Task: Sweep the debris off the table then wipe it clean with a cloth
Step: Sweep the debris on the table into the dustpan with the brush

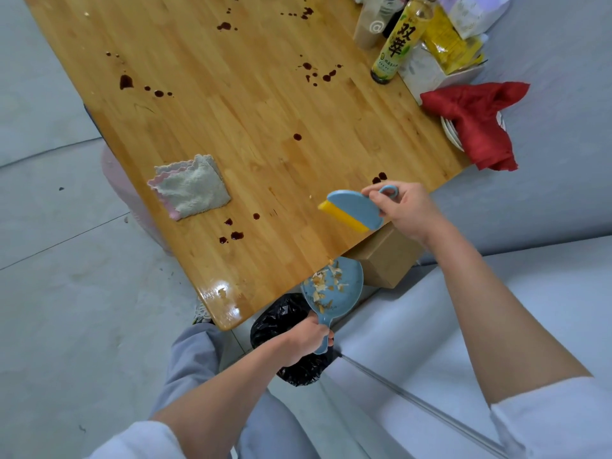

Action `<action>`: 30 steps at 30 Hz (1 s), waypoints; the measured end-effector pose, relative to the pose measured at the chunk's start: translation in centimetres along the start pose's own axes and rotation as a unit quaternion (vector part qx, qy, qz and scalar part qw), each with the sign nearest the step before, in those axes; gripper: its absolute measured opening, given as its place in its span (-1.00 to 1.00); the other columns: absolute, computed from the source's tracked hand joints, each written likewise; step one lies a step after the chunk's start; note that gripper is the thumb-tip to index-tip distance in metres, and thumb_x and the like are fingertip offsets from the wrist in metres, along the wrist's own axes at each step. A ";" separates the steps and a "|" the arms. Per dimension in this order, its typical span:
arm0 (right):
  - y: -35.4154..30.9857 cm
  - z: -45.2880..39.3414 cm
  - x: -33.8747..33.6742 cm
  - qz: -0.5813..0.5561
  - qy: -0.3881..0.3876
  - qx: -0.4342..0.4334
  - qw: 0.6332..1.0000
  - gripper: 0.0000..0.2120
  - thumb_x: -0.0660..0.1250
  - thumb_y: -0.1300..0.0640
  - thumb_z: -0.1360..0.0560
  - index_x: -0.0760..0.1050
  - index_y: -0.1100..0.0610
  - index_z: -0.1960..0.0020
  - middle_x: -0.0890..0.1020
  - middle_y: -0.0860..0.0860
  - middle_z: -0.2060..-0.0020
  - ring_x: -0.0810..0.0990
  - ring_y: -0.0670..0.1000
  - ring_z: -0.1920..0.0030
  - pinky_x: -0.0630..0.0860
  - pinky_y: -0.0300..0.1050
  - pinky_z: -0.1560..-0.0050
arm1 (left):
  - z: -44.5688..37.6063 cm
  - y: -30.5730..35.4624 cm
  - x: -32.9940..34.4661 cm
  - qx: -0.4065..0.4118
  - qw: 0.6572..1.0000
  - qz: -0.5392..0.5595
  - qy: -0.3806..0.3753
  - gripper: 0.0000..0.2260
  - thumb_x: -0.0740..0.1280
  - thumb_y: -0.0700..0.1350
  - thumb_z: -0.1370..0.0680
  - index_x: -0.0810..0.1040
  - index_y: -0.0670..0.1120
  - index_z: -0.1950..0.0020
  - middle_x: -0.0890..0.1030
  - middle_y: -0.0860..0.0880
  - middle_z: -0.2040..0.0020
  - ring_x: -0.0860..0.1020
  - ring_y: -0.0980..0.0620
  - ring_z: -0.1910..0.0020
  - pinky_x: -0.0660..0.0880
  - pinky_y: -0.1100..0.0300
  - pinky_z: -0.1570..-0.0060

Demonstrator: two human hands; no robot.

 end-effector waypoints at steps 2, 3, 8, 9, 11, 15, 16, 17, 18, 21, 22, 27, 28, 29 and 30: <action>-1.6 -1.5 0.3 0.009 0.038 -0.030 0.999 -0.84 0.31 0.08 -0.63 0.68 -0.02 -0.08 0.67 -0.09 0.05 0.61 -0.07 0.04 0.57 -0.08 0.00 | 0.2 -0.1 -0.2 0.001 1.000 -0.006 -0.005 -0.84 0.13 -0.23 -0.62 0.40 -0.11 -0.18 0.55 -0.09 0.00 0.58 -0.10 -0.15 0.51 -0.04 -0.27; -2.5 -2.2 0.8 0.017 0.050 -0.043 0.998 -0.83 0.30 0.07 -0.63 0.67 0.00 -0.11 0.65 -0.11 0.08 0.58 -0.15 0.10 0.52 -0.19 0.06 | 0.3 -0.2 -0.4 0.001 1.000 -0.009 -0.007 -0.84 0.13 -0.23 -0.62 0.40 -0.11 -0.18 0.54 -0.09 0.00 0.57 -0.10 -0.15 0.51 -0.04 -0.27; -4.2 -5.1 4.2 0.070 0.029 -0.046 0.996 -0.81 0.28 0.06 -0.64 0.64 -0.01 -0.17 0.64 -0.04 0.11 0.51 -0.15 0.23 0.40 -0.28 0.21 | 0.6 -0.5 -1.3 0.004 1.000 -0.020 -0.014 -0.78 0.12 -0.23 -0.64 0.35 -0.11 -0.28 0.53 -0.06 0.00 0.56 -0.03 -0.09 0.53 0.09 -0.20; -4.2 -5.0 4.6 0.081 0.016 -0.042 0.996 -0.81 0.28 0.06 -0.65 0.64 -0.01 -0.17 0.61 -0.06 0.16 0.50 -0.15 0.25 0.38 -0.29 0.23 | 0.6 -0.6 -1.4 0.005 1.000 -0.029 -0.011 -0.78 0.13 -0.22 -0.63 0.37 -0.13 -0.28 0.54 -0.06 0.01 0.56 -0.02 -0.07 0.52 0.07 -0.22; -4.0 -4.0 5.2 0.101 -0.016 -0.036 0.994 -0.81 0.27 0.06 -0.65 0.63 0.01 -0.17 0.57 -0.09 0.22 0.48 -0.15 0.28 0.37 -0.30 0.26 | 0.5 -0.8 -1.5 0.005 0.999 -0.036 -0.008 -0.77 0.14 -0.21 -0.63 0.39 -0.15 -0.29 0.55 -0.06 0.02 0.56 0.01 -0.02 0.52 0.08 -0.22; -2.7 -0.4 5.2 0.107 -0.053 -0.019 0.993 -0.82 0.27 0.08 -0.65 0.62 0.08 -0.14 0.47 -0.12 0.36 0.41 -0.22 0.49 0.30 -0.33 0.37 | 0.6 -0.6 -1.3 0.008 0.999 -0.042 0.003 -0.77 0.12 -0.22 -0.64 0.40 -0.16 -0.28 0.55 -0.08 0.00 0.56 0.01 -0.01 0.53 0.14 -0.13; -2.3 0.6 4.9 0.099 -0.050 -0.011 0.994 -0.83 0.28 0.09 -0.65 0.63 0.09 -0.12 0.46 -0.12 0.38 0.41 -0.25 0.52 0.29 -0.33 0.38 | 0.6 -0.5 -1.3 0.007 0.999 -0.042 0.009 -0.78 0.12 -0.22 -0.63 0.41 -0.17 -0.26 0.55 -0.09 0.00 0.57 0.01 -0.01 0.53 0.13 -0.13; -1.8 1.6 4.7 0.092 -0.045 -0.001 0.995 -0.84 0.29 0.09 -0.64 0.63 0.09 -0.10 0.46 -0.12 0.38 0.41 -0.26 0.52 0.29 -0.33 0.39 | 0.7 -0.5 -1.2 0.005 0.999 -0.041 0.013 -0.80 0.12 -0.23 -0.63 0.42 -0.17 -0.22 0.55 -0.09 0.00 0.57 0.00 -0.01 0.53 0.12 -0.14; -1.4 2.5 4.5 0.088 -0.043 0.008 0.995 -0.84 0.29 0.09 -0.64 0.63 0.08 -0.09 0.47 -0.13 0.38 0.42 -0.28 0.51 0.30 -0.34 0.38 | 0.7 -0.4 -1.2 0.002 0.999 -0.039 0.016 -0.81 0.13 -0.23 -0.63 0.43 -0.17 -0.21 0.55 -0.10 0.00 0.58 -0.01 -0.02 0.53 0.11 -0.15; -0.3 4.4 4.4 0.084 -0.044 0.021 0.995 -0.85 0.30 0.08 -0.63 0.64 0.06 -0.06 0.49 -0.15 0.37 0.45 -0.29 0.47 0.34 -0.31 0.32 | 0.8 -0.4 -1.2 -0.010 0.999 -0.034 0.017 -0.79 0.13 -0.22 -0.63 0.42 -0.18 -0.25 0.56 -0.11 -0.04 0.60 -0.03 -0.09 0.53 0.09 -0.20; -0.1 4.7 4.4 0.083 -0.046 0.025 0.995 -0.85 0.30 0.08 -0.63 0.64 0.05 -0.05 0.51 -0.14 0.36 0.46 -0.27 0.46 0.35 -0.28 0.30 | 0.8 -0.4 -1.3 -0.014 0.999 -0.029 0.019 -0.77 0.14 -0.22 -0.63 0.41 -0.19 -0.27 0.55 -0.11 -0.04 0.60 -0.03 -0.09 0.54 0.10 -0.19; 1.2 6.4 4.3 0.086 -0.070 0.047 0.993 -0.84 0.30 0.06 -0.62 0.66 0.01 -0.03 0.67 -0.02 0.07 0.62 -0.05 0.02 0.58 -0.05 0.01 | 1.2 -0.2 -1.5 -0.024 0.999 -0.033 0.026 -0.84 0.12 -0.25 -0.64 0.42 -0.18 -0.18 0.53 -0.13 -0.03 0.58 -0.05 -0.04 0.53 0.03 -0.21; 1.4 6.6 4.3 0.082 -0.067 0.050 0.993 -0.84 0.30 0.06 -0.62 0.66 0.01 -0.03 0.68 -0.02 0.06 0.62 -0.03 0.01 0.58 -0.04 -0.01 | 1.4 -0.1 -1.5 -0.024 0.999 -0.031 0.024 -0.85 0.11 -0.25 -0.64 0.41 -0.17 -0.17 0.52 -0.13 -0.03 0.57 -0.05 -0.03 0.52 0.05 -0.17; 1.6 6.7 4.0 0.072 -0.055 0.053 0.994 -0.85 0.30 0.06 -0.62 0.66 0.01 -0.02 0.68 -0.01 0.08 0.62 -0.02 0.02 0.58 -0.03 0.00 | 1.5 0.0 -1.4 -0.022 0.999 -0.029 0.022 -0.85 0.11 -0.25 -0.65 0.40 -0.16 -0.17 0.51 -0.13 -0.03 0.56 -0.05 -0.02 0.53 0.08 -0.12; 1.7 6.8 3.6 0.058 -0.034 0.052 0.996 -0.85 0.31 0.06 -0.61 0.66 0.01 -0.01 0.68 -0.01 0.11 0.63 -0.01 0.04 0.58 -0.04 0.03 | 1.6 0.1 -1.3 -0.019 0.999 -0.026 0.021 -0.85 0.10 -0.26 -0.65 0.40 -0.16 -0.18 0.51 -0.14 -0.02 0.56 -0.04 -0.01 0.54 0.12 -0.06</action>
Point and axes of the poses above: each hand's wrist, its own z-axis away from the middle knuckle, its own x-axis out of the palm, y = z × x, the point moved 8 cm from there along -z, towards the middle knuckle
